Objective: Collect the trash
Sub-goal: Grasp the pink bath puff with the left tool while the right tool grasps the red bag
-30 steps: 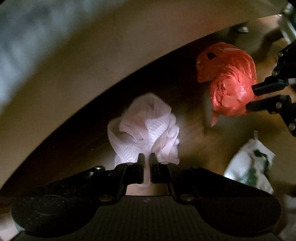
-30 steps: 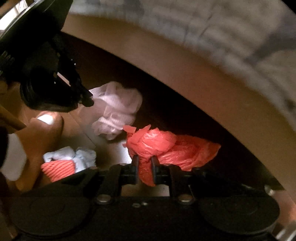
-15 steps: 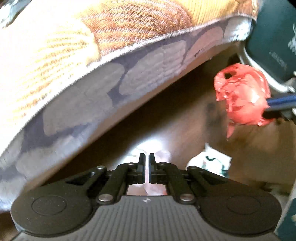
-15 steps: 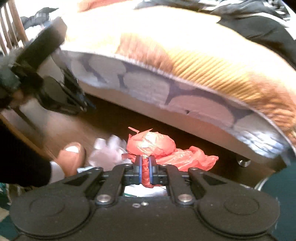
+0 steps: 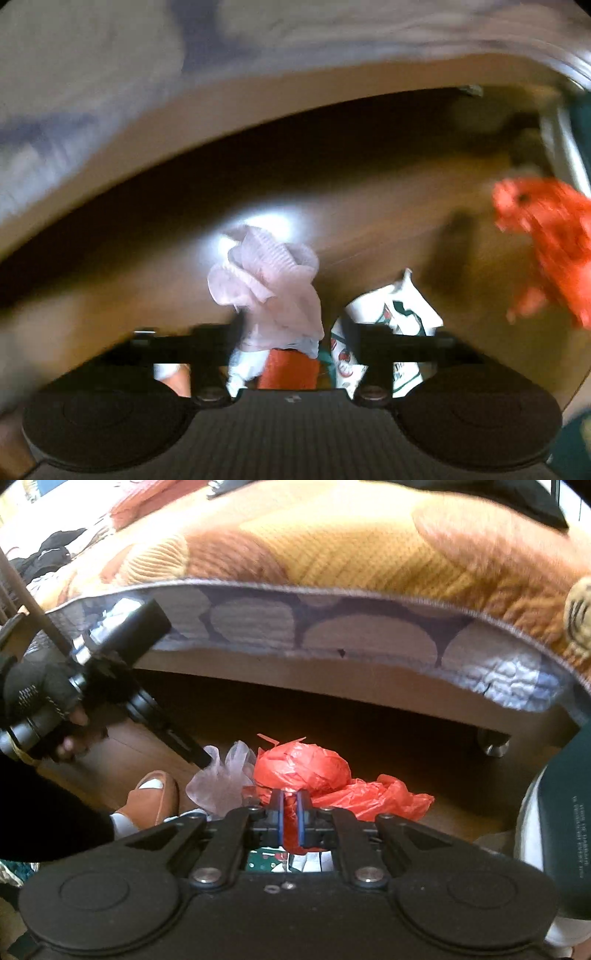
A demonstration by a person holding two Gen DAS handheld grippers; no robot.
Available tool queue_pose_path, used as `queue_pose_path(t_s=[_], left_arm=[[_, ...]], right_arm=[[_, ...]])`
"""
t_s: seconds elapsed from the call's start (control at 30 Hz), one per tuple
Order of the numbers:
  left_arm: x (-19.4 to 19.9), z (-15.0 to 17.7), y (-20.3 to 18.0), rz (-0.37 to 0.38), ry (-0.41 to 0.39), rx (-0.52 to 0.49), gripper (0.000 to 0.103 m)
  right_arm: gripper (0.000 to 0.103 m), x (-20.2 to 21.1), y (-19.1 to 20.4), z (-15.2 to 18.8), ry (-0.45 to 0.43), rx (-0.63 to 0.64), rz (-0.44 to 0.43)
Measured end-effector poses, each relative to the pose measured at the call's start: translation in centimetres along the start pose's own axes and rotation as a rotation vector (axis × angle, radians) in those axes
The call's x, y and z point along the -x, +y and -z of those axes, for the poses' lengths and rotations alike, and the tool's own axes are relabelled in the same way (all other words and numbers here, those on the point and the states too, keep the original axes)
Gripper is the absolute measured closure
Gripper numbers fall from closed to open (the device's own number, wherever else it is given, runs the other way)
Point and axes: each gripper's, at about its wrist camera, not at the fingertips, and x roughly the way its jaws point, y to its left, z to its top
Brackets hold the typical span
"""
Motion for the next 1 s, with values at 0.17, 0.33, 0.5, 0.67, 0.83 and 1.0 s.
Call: queue_pose_path(t_s=[0.17, 0.33, 0.5, 0.67, 0.83, 1.0], left_arm=[[-4.4, -1.5, 0.0, -0.045, 0.02, 0.085, 0.028], [-8.9, -2.4, 0.3, -0.113, 0.071, 0.149, 0.028], [-12.4, -2.4, 1.3, -0.121, 0.134, 0.254, 0.028], [-14.5, -1.9, 1.1, -0.13, 0.174, 0.249, 0.05], [-13.6, -1.9, 0.6, -0.112, 0.176, 0.213, 0.083], [-10.5, -1.9, 0.5, -0.107, 0.13, 0.215, 0.084]], right_arm=[[0.096, -1.4, -1.4, -0.4, 0.035, -0.082, -0.04], [0.096, -2.6, -1.9, -0.3, 0.083, -0.131, -0.065], [0.096, -3.7, -2.2, 0.0, 0.132, -0.177, -0.076], [0.096, -4.2, -2.3, 0.0, 0.149, -0.192, -0.071], [0.096, -4.7, -1.9, 0.0, 0.154, -0.171, -0.066], [0.096, -4.0, -1.9, -0.1, 0.117, -0.145, -0.05]])
